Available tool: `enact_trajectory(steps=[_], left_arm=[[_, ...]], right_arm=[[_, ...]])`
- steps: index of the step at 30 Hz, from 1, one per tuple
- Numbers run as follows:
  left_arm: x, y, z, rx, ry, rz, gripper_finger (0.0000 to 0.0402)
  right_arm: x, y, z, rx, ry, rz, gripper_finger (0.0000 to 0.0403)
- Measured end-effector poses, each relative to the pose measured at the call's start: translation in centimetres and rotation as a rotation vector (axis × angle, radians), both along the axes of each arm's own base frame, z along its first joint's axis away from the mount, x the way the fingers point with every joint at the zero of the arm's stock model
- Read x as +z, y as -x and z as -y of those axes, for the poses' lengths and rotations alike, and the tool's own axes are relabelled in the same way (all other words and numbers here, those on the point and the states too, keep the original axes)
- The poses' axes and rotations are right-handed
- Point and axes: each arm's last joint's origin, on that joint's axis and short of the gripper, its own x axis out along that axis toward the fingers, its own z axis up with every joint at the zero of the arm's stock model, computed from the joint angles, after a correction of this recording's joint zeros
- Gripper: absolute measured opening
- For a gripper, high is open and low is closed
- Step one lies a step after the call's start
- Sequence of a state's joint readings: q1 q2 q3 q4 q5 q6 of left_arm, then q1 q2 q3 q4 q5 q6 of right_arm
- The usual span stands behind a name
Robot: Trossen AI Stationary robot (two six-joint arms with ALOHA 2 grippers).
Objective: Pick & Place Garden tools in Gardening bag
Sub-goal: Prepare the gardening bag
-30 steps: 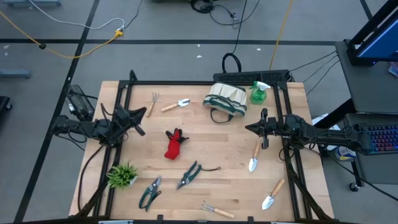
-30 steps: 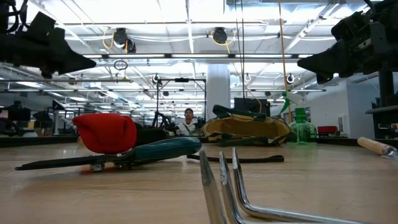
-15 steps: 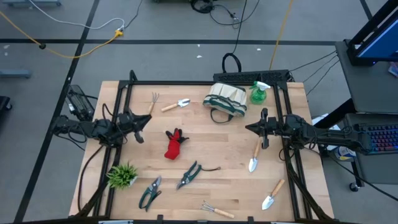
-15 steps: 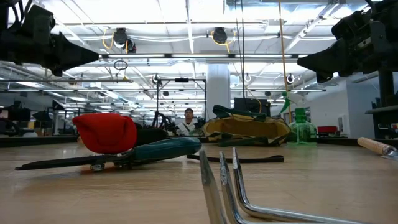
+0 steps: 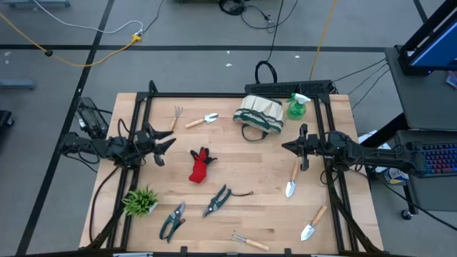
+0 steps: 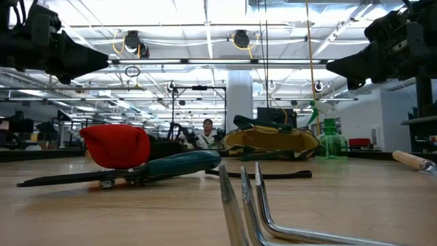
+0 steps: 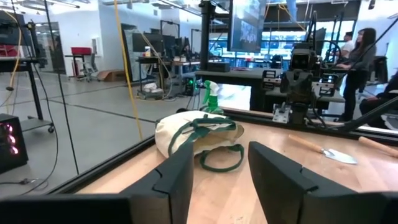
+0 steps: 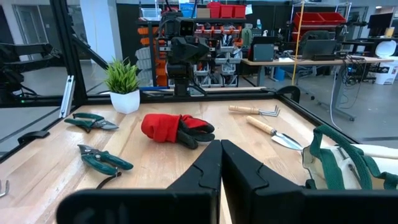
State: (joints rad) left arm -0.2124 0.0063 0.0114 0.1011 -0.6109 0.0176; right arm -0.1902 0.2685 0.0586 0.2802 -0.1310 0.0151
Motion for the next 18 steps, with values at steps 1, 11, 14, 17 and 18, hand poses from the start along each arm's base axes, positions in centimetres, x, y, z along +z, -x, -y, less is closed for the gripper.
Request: enact_trajectory(steps=[1, 11, 14, 17, 18], left_arm=[[0.0, 0.0, 0.0, 0.0, 0.0, 0.0, 0.016], [0.0, 0.0, 0.0, 0.0, -0.003, -0.002, 0.0161], [0.01, 0.0, 0.0, 0.001, -0.004, -0.002, 0.0161], [-0.01, 0.0, 0.0, 0.001, -0.004, -0.002, 0.0161], [-0.01, 0.0, 0.0, 0.001, -0.005, -0.002, 0.0161]], right_arm=[[0.0, 0.0, 0.0, 0.0, 0.0, 0.0, 0.0004], [0.28, 0.01, 0.01, -0.005, 0.019, 0.028, 0.0004], [0.73, 0.04, 0.07, -0.03, 0.075, 0.07, 0.0004], [0.66, 0.0, 0.09, -0.036, 0.133, 0.058, 0.0004], [0.62, -0.04, 0.09, -0.036, 0.144, 0.053, 0.0004]])
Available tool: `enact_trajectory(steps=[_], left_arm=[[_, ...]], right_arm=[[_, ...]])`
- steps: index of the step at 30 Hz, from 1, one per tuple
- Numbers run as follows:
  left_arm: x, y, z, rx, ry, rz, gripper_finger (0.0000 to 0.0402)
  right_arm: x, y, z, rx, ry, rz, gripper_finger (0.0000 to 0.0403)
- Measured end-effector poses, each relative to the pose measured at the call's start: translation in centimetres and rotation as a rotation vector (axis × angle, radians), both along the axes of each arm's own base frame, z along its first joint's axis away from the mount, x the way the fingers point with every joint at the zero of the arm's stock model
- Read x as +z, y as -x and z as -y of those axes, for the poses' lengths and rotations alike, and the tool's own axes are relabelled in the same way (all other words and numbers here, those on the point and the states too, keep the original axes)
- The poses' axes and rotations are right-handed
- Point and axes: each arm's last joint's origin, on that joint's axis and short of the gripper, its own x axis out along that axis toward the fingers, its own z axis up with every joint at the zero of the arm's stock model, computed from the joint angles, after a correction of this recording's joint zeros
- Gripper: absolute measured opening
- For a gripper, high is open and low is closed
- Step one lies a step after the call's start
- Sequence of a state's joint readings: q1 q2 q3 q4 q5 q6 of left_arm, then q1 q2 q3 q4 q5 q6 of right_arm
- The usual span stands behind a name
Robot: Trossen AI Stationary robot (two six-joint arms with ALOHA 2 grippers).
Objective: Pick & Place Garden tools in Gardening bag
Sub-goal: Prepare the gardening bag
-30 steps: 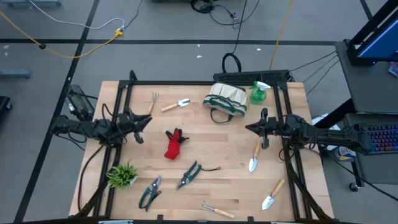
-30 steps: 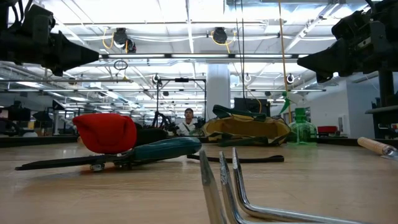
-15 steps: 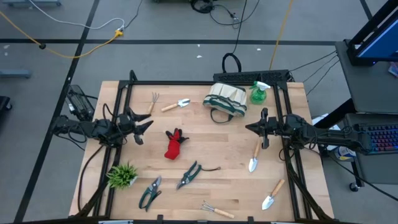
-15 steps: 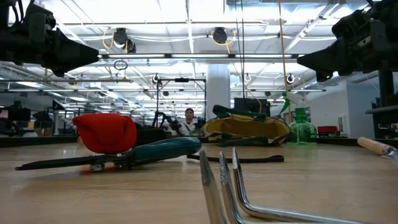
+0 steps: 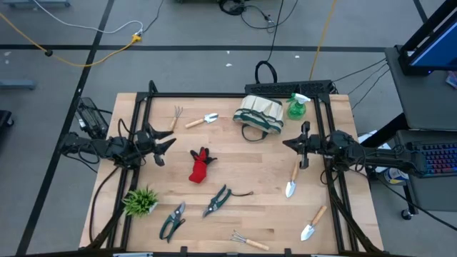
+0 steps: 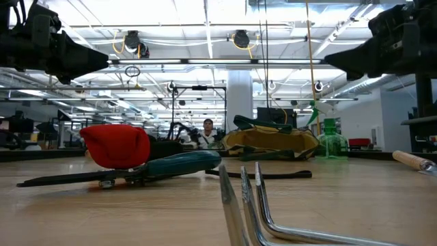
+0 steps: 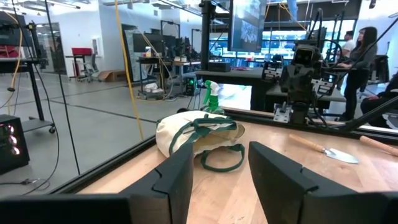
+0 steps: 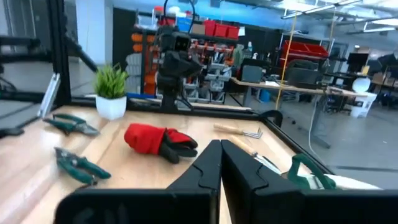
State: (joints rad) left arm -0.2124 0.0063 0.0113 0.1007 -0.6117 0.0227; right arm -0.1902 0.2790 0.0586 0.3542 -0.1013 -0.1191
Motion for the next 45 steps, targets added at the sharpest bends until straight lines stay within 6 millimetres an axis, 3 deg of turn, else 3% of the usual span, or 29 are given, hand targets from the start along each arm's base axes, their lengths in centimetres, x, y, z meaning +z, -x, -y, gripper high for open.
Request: enact_trajectory(steps=[5, 14, 27, 33, 45], left_arm=[[0.0, 0.0, 0.0, 0.0, 0.0, 0.0, 0.0161], [0.0, 0.0, 0.0, 0.003, -0.018, -0.009, 0.0161], [0.0, 0.0, 0.0, 0.003, -0.018, -0.006, 0.0161], [0.4, 0.0, 0.0, 0.003, -0.007, 0.031, 0.0161], [1.1, 0.2, 0.0, 0.008, -0.029, 0.094, 0.0161]], right_arm=[[-0.1, -0.3, 0.0, 0.0, 0.004, -0.011, 0.0018], [-0.1, -0.8, 0.2, -0.001, 0.003, -0.013, 0.0099], [-0.5, -2.4, 0.5, 0.003, -0.058, -0.006, 0.0174], [-1.8, -3.5, 0.9, -0.066, -0.134, -0.136, 0.0182], [-1.2, -7.2, 1.7, -0.113, -0.124, -0.25, 0.0183]])
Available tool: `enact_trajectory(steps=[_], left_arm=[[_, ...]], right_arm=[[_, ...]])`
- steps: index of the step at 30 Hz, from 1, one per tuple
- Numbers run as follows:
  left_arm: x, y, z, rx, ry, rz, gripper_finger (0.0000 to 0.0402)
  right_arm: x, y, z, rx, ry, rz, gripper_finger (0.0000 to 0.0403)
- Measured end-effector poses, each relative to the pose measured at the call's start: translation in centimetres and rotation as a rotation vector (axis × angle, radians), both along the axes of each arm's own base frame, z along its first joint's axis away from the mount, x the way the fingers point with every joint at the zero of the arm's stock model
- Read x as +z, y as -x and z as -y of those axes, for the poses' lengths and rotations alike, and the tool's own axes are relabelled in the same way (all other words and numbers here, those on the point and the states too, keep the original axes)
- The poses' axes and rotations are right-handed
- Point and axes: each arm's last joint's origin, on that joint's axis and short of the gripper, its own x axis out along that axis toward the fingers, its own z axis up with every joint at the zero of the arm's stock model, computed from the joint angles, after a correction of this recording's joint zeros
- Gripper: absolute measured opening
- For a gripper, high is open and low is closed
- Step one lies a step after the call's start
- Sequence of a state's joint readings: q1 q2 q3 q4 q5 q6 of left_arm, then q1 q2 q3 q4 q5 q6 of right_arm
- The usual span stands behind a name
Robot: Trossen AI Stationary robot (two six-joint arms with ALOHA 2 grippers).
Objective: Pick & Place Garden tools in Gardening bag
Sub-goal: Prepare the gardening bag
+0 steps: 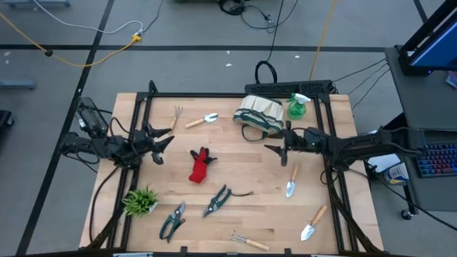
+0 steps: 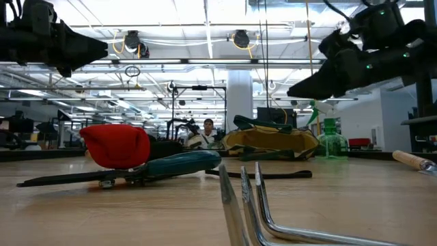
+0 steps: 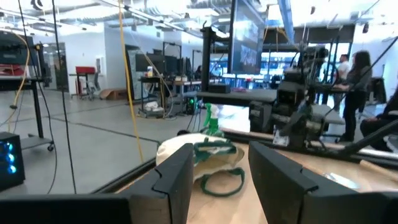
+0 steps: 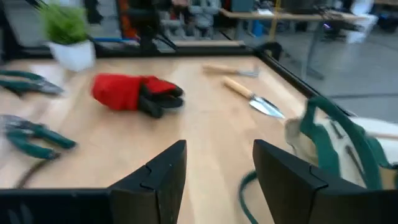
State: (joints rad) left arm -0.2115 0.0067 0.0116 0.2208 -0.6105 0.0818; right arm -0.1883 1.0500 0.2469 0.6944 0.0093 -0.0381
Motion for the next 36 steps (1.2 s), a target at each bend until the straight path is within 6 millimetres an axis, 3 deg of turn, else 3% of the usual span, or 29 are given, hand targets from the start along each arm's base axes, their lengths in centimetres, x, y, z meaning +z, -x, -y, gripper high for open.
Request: enact_trajectory(steps=[6, 15, 30, 36], left_arm=[[0.2, 0.0, 0.0, -0.008, 0.003, 0.028, 0.0161], [0.4, 0.1, 0.0, -0.01, 0.009, 0.047, 0.0161], [0.9, -0.8, 0.2, 0.004, -0.055, 0.017, 0.0161], [2.8, -1.8, 0.1, 0.045, -0.037, -0.026, 0.0161]], right_arm=[[-0.1, -1.1, 0.5, -0.092, 0.082, -0.053, 0.0183], [-1.4, -0.6, 1.2, -0.318, 0.238, -0.258, 0.0183], [-2.4, 0.3, 2.8, -0.385, 0.239, -0.387, 0.0183], [-2.4, 0.4, 3.1, -0.394, 0.236, -0.395, 0.0183]])
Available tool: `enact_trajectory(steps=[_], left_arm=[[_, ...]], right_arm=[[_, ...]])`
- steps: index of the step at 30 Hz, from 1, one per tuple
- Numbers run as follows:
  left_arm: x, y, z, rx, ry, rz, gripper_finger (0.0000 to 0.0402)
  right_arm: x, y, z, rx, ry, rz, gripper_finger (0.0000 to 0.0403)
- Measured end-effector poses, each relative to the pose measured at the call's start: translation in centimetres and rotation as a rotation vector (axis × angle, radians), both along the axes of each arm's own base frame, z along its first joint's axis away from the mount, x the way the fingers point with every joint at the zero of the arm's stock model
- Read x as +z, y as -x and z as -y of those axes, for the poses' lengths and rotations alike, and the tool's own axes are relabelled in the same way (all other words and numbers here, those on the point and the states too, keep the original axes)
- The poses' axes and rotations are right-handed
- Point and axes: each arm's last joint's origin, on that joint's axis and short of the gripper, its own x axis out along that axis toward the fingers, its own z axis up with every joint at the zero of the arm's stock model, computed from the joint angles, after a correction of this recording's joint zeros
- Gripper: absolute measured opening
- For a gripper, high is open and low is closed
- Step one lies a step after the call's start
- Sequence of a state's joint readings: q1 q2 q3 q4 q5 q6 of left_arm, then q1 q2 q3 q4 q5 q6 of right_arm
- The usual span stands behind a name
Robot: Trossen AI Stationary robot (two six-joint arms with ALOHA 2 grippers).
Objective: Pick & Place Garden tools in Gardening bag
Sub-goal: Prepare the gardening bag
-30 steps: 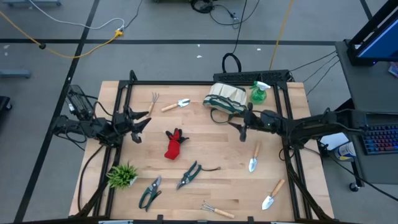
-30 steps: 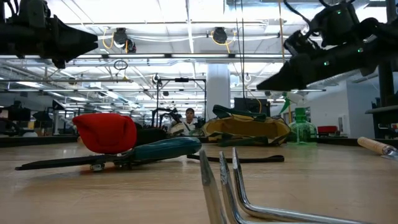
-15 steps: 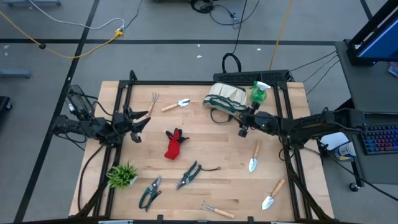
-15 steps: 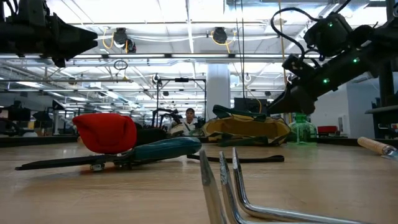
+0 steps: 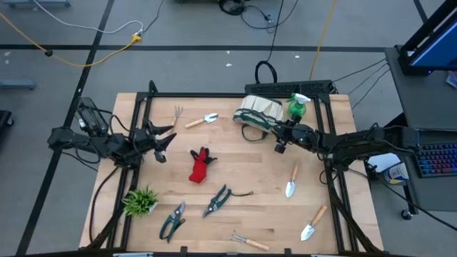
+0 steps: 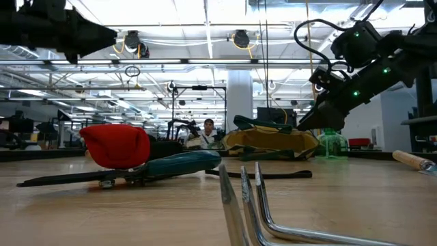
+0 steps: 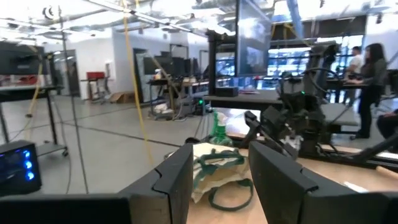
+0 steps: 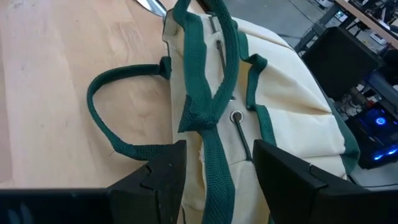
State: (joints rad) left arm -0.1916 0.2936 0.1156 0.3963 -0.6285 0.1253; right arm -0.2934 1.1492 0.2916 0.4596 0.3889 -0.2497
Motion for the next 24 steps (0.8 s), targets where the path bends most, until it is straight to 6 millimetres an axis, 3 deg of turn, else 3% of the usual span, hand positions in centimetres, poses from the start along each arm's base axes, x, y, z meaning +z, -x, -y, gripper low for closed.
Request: enact_trajectory(steps=[6, 12, 24], left_arm=[[1.7, -1.2, -0.3, 0.046, -0.008, -0.043, 0.0161], [1.1, -2.4, -0.7, 0.087, -0.012, -0.124, 0.0161], [1.6, -2.5, -2.1, 0.182, 0.064, -0.016, 0.0161]], right_arm=[[-0.4, 0.3, -0.1, -0.001, -0.005, -0.014, 0.0183], [-0.9, 0.6, -0.2, 0.0, -0.007, -0.032, 0.0183], [-1.0, 0.8, 0.3, 0.008, 0.041, -0.083, 0.0169]])
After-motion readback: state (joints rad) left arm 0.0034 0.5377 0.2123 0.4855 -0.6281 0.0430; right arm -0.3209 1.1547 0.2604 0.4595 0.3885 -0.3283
